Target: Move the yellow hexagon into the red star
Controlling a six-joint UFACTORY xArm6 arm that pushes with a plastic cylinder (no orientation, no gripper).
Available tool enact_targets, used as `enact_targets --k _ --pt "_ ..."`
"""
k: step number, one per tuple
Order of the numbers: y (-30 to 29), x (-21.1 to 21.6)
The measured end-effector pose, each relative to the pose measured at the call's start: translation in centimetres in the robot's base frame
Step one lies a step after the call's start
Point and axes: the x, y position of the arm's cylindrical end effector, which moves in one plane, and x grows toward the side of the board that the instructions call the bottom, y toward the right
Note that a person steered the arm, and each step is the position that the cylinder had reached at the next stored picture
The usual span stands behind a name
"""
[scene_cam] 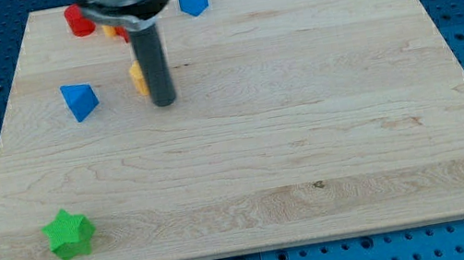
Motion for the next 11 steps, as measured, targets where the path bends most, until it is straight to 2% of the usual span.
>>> enact_targets --k 1,2,4,6,11 --pt "-3.9 -0.4" --pt "-4.2 -1.1" --pt "-1.8 1.3" --pt "0.5 1.0" --pt "-0.4 -7.0"
